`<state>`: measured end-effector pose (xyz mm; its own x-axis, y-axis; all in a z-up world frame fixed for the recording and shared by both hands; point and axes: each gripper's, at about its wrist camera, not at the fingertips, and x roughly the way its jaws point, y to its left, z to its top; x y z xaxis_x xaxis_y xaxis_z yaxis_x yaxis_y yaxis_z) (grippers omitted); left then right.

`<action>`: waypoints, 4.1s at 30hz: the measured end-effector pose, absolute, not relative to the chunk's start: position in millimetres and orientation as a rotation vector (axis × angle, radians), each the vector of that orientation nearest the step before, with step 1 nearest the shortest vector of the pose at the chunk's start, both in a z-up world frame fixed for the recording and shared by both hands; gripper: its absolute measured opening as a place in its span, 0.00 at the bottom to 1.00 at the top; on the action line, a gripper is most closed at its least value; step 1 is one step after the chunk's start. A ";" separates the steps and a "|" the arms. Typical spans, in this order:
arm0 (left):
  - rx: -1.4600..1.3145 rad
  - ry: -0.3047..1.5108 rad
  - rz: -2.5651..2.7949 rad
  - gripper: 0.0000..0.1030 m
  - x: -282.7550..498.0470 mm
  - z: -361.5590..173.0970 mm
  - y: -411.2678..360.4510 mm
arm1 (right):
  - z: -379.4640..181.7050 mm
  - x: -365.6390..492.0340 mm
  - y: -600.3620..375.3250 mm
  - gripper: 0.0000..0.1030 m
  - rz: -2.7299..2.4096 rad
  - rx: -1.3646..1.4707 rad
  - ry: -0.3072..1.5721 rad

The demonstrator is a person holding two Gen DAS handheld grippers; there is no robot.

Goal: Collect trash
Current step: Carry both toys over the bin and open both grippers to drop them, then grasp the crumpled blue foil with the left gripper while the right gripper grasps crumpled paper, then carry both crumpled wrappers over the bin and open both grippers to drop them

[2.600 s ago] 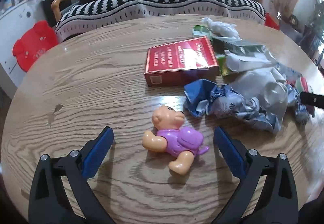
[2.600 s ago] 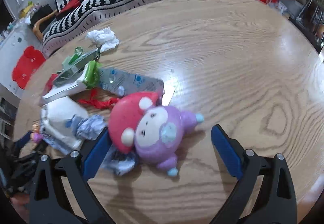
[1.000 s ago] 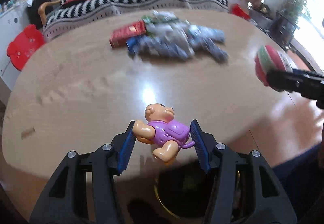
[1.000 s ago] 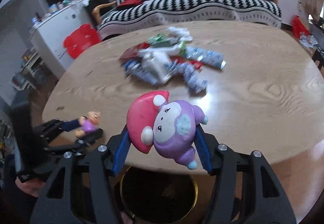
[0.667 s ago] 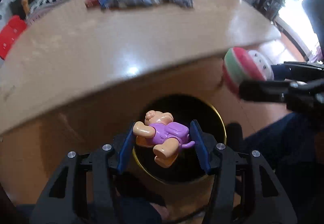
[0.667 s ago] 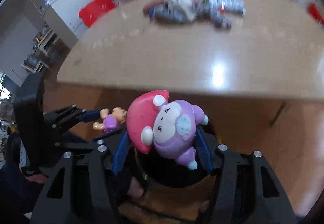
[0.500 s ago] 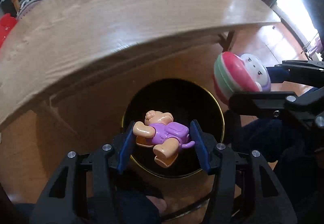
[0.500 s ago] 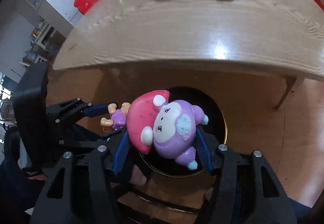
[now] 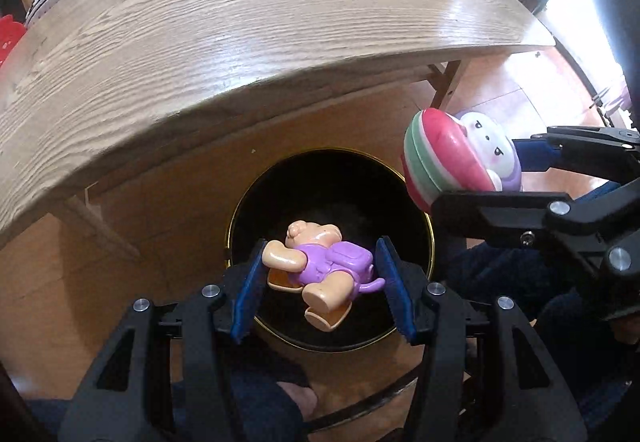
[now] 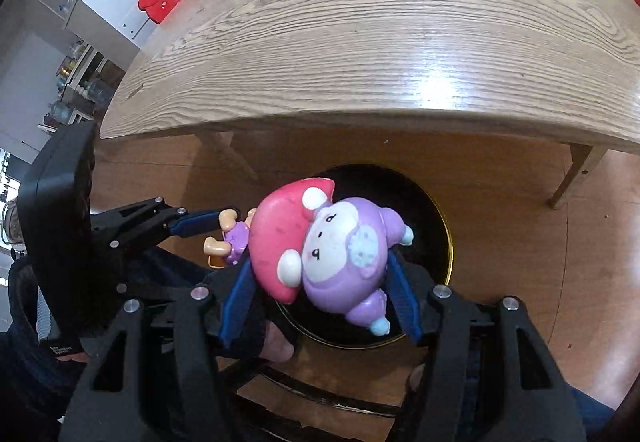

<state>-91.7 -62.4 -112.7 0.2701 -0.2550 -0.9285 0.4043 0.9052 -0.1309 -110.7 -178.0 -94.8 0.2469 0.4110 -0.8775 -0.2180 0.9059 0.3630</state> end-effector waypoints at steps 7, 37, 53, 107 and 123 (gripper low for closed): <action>0.146 1.214 -0.443 0.52 -91.9 -110.2 -62.5 | -94.6 -110.2 -182.4 0.62 0.428 0.184 1.245; 0.117 1.129 -0.470 0.77 -88.5 -85.9 -56.7 | -65.4 -109.3 -182.5 0.78 0.424 0.155 1.137; -0.233 0.996 -0.205 0.83 98.3 -31.3 -32.0 | -11.6 39.5 -237.2 0.78 0.246 0.094 0.900; -0.003 0.923 -0.253 0.44 -15.6 -25.7 -13.8 | -14.7 -41.0 -214.5 0.26 0.336 0.112 0.914; 0.066 1.111 -0.477 0.45 -123.0 -84.2 -32.8 | -86.2 -136.0 -191.0 0.27 0.425 0.150 1.170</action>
